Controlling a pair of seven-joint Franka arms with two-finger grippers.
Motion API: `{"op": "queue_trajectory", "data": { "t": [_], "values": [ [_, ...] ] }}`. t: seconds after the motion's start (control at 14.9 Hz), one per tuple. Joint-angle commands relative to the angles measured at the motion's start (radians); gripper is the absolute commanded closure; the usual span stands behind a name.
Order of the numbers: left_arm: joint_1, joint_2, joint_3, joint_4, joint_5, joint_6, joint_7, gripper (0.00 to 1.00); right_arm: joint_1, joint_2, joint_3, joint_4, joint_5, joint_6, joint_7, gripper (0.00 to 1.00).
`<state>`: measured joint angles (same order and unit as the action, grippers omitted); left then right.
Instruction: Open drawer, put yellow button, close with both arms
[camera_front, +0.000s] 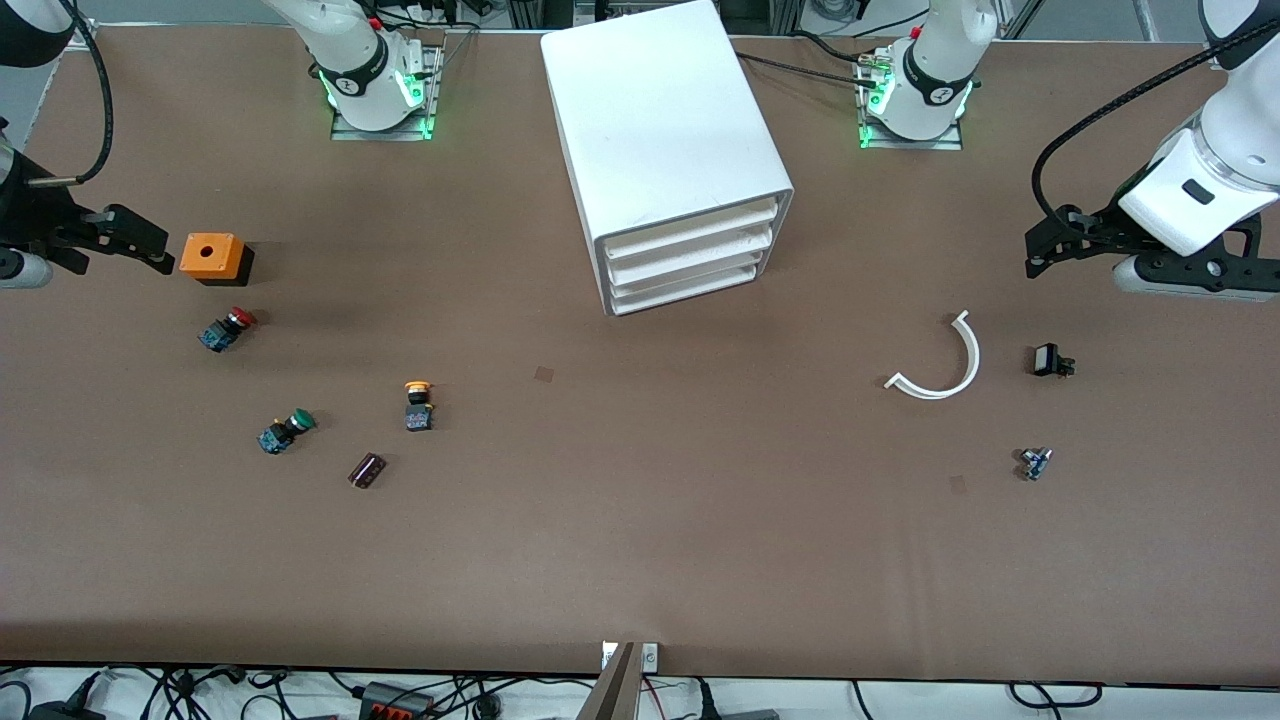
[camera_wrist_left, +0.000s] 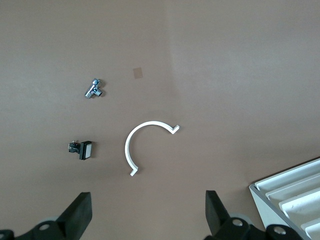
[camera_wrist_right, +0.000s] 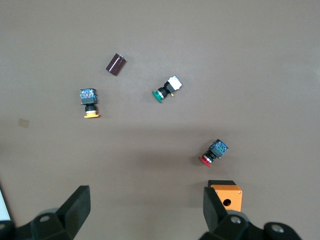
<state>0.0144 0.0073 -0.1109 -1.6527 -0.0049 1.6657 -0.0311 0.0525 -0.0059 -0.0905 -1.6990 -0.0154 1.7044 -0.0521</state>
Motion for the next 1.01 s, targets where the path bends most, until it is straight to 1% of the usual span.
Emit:
{"op": "queue_trajectory", "data": {
  "t": [0.0, 0.2, 0.4, 0.54, 0.67, 0.8, 0.94],
  "values": [
    [-0.002, -0.006, -0.004, 0.028, -0.014, -0.070, 0.008, 0.00, -0.006, -0.016, 0.008, -0.007, -0.003, -0.029, -0.008, 0.00],
    [-0.002, 0.000, -0.004, 0.033, -0.015, -0.115, 0.007, 0.00, -0.008, -0.011, 0.006, -0.007, -0.006, -0.035, -0.009, 0.00],
    [-0.014, 0.029, -0.010, 0.034, -0.020, -0.228, 0.014, 0.00, 0.001, 0.015, 0.014, -0.005, -0.008, -0.005, 0.005, 0.00],
    [-0.031, 0.048, -0.019, 0.039, -0.026, -0.314, 0.022, 0.00, 0.038, 0.046, 0.014, -0.005, -0.004, 0.024, 0.006, 0.00],
    [-0.050, 0.053, -0.030, 0.039, -0.094, -0.372, 0.023, 0.00, 0.070, 0.073, 0.014, -0.005, -0.004, 0.024, 0.005, 0.00],
    [-0.066, 0.104, -0.041, 0.040, -0.154, -0.409, 0.030, 0.00, 0.089, 0.116, 0.014, -0.005, 0.000, 0.027, 0.006, 0.00],
    [-0.068, 0.166, -0.039, 0.039, -0.286, -0.409, 0.048, 0.00, 0.121, 0.150, 0.014, -0.005, 0.000, 0.052, 0.008, 0.00]
  ]
}}
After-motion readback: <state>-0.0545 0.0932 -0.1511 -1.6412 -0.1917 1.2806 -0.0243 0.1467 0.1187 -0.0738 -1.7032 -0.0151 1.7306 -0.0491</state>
